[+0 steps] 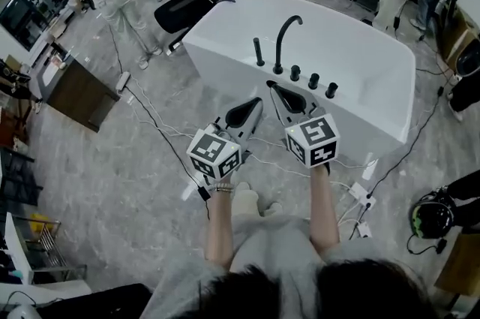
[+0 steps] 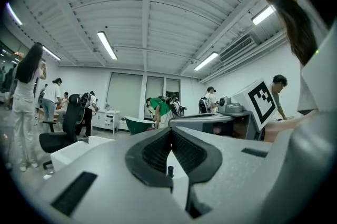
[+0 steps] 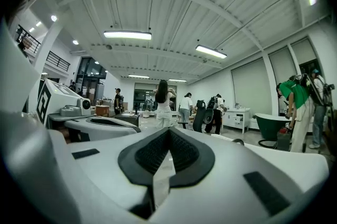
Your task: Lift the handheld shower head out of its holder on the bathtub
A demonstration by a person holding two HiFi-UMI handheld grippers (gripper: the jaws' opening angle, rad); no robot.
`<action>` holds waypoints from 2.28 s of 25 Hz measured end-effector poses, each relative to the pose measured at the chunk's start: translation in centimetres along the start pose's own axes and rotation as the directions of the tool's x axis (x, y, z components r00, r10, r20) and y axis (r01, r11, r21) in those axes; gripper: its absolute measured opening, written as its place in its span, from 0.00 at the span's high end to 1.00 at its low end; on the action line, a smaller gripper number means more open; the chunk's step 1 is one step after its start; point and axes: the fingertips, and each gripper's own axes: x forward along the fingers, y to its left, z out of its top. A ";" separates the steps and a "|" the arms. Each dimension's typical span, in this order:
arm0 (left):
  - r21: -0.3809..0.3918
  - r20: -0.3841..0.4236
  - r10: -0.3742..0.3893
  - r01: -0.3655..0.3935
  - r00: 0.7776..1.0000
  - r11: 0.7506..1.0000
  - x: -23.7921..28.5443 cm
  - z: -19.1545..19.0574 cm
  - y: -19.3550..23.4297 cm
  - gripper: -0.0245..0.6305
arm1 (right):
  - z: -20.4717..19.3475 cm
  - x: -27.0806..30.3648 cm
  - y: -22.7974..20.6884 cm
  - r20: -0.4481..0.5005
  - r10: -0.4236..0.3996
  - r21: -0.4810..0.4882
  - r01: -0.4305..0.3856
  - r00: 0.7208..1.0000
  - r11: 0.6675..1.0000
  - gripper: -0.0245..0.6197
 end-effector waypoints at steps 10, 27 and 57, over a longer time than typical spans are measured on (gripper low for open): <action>-0.037 -0.029 -0.001 0.000 1.000 0.999 1.0 -1.9 3.0 0.96 | -1.9 3.6 -0.2 -0.080 0.013 -0.042 -0.017 0.997 0.999 0.96; -0.050 -0.048 -0.086 0.084 0.995 0.995 5.1 -2.1 14.0 0.96 | -2.1 13.7 -4.0 -0.096 -0.075 -0.001 0.075 0.993 0.997 0.96; -0.145 -0.119 -0.279 0.262 0.953 0.954 10.0 -7.1 25.6 0.96 | -6.4 25.1 -7.7 -0.185 -0.261 0.084 0.280 0.948 0.956 0.96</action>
